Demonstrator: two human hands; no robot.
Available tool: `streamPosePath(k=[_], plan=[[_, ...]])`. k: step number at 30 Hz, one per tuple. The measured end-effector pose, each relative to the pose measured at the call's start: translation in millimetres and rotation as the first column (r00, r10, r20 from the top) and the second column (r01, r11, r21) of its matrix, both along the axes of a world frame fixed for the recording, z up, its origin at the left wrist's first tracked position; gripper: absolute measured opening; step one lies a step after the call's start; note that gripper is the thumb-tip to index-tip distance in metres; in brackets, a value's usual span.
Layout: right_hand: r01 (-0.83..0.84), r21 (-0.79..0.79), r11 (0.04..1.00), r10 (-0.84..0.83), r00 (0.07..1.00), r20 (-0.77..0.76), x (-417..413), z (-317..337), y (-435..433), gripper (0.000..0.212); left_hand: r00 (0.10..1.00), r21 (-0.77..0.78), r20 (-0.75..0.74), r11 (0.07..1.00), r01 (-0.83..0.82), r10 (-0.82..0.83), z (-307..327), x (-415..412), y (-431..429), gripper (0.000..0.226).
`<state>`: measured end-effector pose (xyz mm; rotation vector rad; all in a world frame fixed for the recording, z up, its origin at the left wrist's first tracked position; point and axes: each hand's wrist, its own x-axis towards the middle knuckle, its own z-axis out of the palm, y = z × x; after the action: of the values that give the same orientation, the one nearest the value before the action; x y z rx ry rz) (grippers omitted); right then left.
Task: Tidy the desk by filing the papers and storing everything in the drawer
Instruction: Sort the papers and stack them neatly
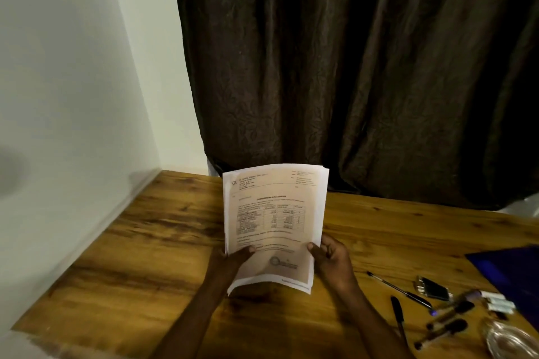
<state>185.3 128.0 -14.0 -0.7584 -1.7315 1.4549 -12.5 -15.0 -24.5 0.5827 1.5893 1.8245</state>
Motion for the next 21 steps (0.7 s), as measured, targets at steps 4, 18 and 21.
streamPosePath(k=[4, 18, 21], plan=[[0.025, 0.001, 1.000, -0.025, 1.000, -0.011, 7.1, 3.3, 4.1, 0.018, 0.998, 0.026, 0.059, 1.000, -0.009, 0.007, 5.1, -2.9, -1.0, 0.027], [-0.007, 0.005, 1.000, 0.006, 0.989, 0.146, 3.3, -5.3, -2.4, 0.020, 0.995, -0.053, 0.024, 0.994, 0.100, -0.099, 0.8, -3.1, -7.9, 0.032], [-0.048, -0.024, 0.999, 0.052, 0.975, 0.214, 7.5, -10.2, -3.2, 0.021, 0.985, -0.120, -0.020, 0.978, 0.169, -0.173, -5.1, -2.3, -12.8, 0.036]])
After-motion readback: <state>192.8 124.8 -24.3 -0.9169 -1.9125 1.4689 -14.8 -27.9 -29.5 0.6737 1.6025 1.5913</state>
